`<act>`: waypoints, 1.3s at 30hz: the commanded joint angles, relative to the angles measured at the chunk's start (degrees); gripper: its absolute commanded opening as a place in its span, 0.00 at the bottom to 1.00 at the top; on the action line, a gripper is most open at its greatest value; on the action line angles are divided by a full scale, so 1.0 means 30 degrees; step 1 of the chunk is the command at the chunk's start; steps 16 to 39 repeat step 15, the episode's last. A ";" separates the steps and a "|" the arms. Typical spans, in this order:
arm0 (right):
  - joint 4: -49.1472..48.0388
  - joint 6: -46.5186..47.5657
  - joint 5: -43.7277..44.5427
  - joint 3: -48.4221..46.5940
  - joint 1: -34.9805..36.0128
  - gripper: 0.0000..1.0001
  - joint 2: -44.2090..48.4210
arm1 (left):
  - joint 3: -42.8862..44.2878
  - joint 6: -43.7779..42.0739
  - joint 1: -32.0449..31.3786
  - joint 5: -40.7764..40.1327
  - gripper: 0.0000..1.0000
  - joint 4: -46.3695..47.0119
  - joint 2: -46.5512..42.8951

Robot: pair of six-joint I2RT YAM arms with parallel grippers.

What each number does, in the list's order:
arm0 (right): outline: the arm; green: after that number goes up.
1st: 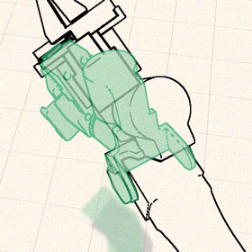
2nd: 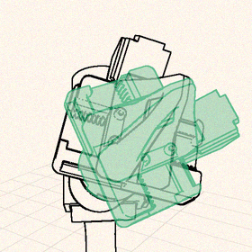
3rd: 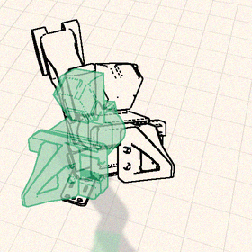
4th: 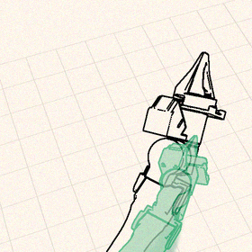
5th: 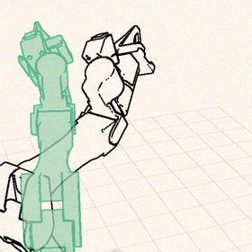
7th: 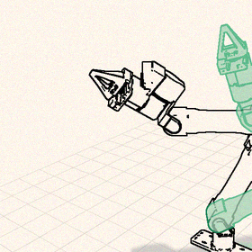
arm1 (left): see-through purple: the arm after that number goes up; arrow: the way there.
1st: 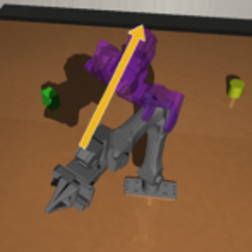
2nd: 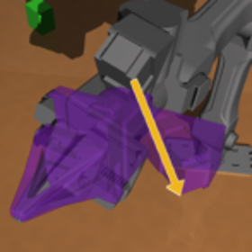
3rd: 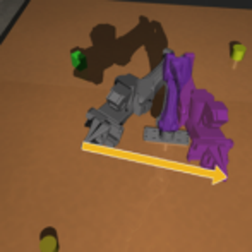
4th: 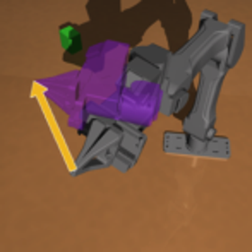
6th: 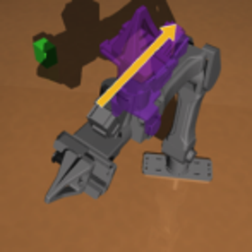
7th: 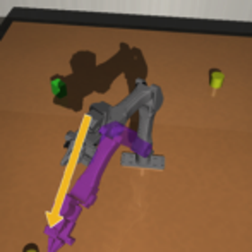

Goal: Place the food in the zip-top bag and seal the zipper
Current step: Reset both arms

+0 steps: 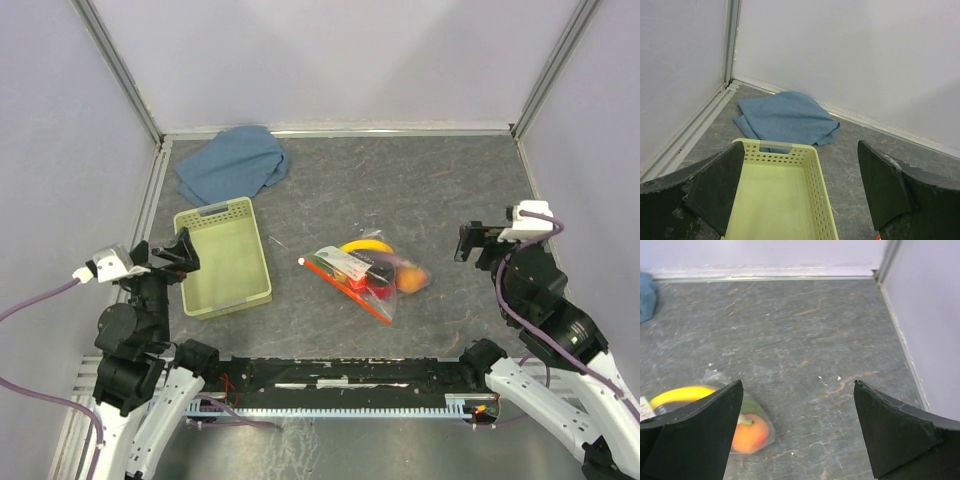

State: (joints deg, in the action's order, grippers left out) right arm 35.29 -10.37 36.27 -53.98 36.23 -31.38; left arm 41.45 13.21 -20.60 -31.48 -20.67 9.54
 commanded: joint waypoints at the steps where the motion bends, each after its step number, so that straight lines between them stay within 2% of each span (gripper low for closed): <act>1: -0.0022 -0.0699 0.3485 0.1068 0.0001 0.99 0.1243 | -0.0596 0.0129 0.0114 -0.0397 1.00 0.1412 -0.0265; 8: -0.0991 -0.0588 0.2848 0.1953 0.0001 0.99 0.1521 | -0.0604 0.0144 0.0095 -0.0396 1.00 0.1354 0.0329; 39: -0.0757 -0.0309 0.2621 0.1701 0.0006 0.99 0.1285 | -0.0634 0.0082 0.0099 -0.0365 1.00 0.1409 0.0453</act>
